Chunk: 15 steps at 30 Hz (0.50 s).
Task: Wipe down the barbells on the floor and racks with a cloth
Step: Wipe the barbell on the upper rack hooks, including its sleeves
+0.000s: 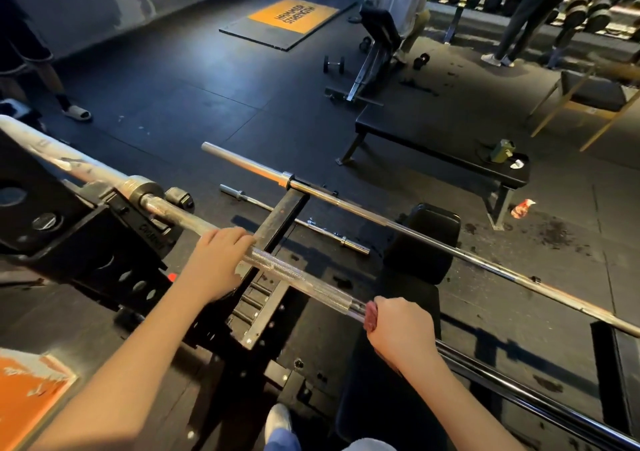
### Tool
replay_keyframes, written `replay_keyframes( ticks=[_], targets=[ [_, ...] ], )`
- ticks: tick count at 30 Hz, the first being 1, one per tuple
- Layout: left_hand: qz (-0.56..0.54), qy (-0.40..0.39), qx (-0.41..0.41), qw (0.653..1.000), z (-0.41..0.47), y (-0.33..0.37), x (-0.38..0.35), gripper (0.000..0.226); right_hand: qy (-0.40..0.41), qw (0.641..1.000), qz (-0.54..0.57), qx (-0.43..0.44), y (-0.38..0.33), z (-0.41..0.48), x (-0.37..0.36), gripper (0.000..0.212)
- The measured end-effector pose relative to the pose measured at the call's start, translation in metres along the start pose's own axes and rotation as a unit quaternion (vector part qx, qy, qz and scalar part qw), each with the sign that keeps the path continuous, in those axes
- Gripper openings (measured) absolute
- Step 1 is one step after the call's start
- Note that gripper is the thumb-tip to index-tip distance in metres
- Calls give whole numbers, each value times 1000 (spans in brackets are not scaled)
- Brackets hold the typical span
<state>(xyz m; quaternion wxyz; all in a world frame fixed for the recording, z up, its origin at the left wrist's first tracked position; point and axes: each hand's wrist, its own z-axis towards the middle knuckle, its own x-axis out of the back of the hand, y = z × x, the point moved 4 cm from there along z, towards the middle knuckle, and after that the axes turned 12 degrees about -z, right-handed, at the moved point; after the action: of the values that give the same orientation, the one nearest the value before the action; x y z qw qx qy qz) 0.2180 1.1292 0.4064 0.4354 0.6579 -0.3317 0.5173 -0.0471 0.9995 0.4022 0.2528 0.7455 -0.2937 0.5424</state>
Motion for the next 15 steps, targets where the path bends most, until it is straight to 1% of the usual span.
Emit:
replay_keyframes(
  ticks=[2, 4, 5, 7, 9, 12, 15],
  targets=[
    [4, 17, 4, 1000, 5, -6, -7, 55, -3, 1000, -4, -4, 0, 0, -1, 18],
    [-6, 59, 17, 998, 9, -4, -13, 38, 0, 1000, -10, -2, -4, 0, -1, 19],
    [-2, 74, 19, 997, 9, -1, -14, 33, 9, 1000, -10, 3, -8, 1, 0, 21],
    [21, 90, 21, 995, 10, 4, -16, 30, 35, 999, -13, 26, -23, 9, 3, 24],
    [54, 78, 23, 995, 12, 8, -16, 28, 52, 998, -10, 45, -41, 20, 7, 25],
    [80, 62, 13, 995, 18, 13, -18, 24, 47, 998, -7, 51, -53, 31, 10, 26],
    [85, 51, 7, 995, 22, 13, -18, 24, 39, 997, 21, 66, -49, 32, 10, 24]
  ],
)
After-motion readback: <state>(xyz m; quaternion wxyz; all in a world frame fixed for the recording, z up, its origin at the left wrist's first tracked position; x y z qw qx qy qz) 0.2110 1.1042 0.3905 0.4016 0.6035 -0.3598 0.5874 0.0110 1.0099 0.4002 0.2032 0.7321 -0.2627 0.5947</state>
